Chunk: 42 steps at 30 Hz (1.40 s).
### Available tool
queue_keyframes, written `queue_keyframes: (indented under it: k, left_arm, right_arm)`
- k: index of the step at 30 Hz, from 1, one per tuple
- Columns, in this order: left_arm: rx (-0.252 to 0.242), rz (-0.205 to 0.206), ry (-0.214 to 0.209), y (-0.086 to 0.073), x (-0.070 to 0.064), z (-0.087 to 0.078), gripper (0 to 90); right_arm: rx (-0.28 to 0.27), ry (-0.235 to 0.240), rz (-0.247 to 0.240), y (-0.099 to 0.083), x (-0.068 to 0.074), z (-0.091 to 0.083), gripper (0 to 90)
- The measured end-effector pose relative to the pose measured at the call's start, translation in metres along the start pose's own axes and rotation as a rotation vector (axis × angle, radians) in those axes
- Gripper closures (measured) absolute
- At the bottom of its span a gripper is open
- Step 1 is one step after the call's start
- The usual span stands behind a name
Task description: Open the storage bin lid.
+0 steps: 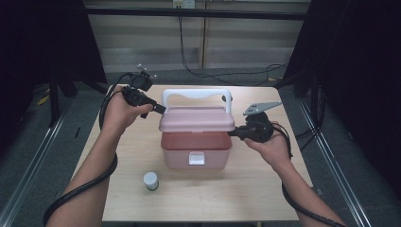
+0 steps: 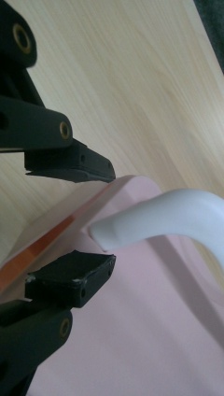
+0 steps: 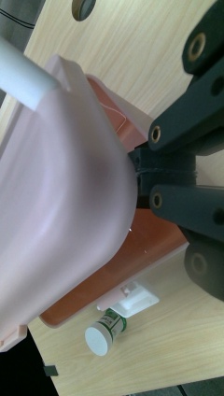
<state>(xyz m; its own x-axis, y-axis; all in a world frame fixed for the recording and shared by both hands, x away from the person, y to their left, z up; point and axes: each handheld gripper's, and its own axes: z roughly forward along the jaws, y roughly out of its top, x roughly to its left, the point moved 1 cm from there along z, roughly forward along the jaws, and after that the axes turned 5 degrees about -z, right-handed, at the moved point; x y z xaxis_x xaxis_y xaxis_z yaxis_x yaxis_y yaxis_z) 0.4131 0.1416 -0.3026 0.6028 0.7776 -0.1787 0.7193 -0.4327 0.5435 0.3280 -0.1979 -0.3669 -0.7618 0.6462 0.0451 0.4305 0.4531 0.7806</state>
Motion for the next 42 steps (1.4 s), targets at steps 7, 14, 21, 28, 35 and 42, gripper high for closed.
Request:
queue_keyframes:
  k: [7,14,21,28,35,42]
  left_arm:
    - [0.014,0.0,-0.005,-0.014,0.005,0.0,51.7]
    - [0.017,-0.009,-0.006,-0.022,0.008,0.0,51.6]
    - [0.026,-0.001,-0.016,-0.031,0.01,0.003,51.2]
    - [0.029,-0.003,-0.031,-0.036,0.009,0.005,50.7]
    - [0.033,0.006,-0.041,-0.038,0.005,0.006,51.0]
    - [0.021,0.015,-0.058,-0.036,-0.001,0.008,50.9]
  right_arm:
    - [-0.004,-0.014,0.015,0.002,-0.004,-0.006,90.0]
    - [-0.011,-0.018,0.018,0.007,-0.006,-0.009,90.0]
    - [-0.024,-0.023,0.028,0.013,-0.008,-0.013,90.0]
    - [-0.022,-0.03,0.035,0.016,-0.01,-0.013,90.0]
    - [-0.032,-0.03,0.045,0.02,-0.013,-0.014,90.0]
    - [-0.031,-0.038,0.051,0.022,-0.013,-0.015,90.0]
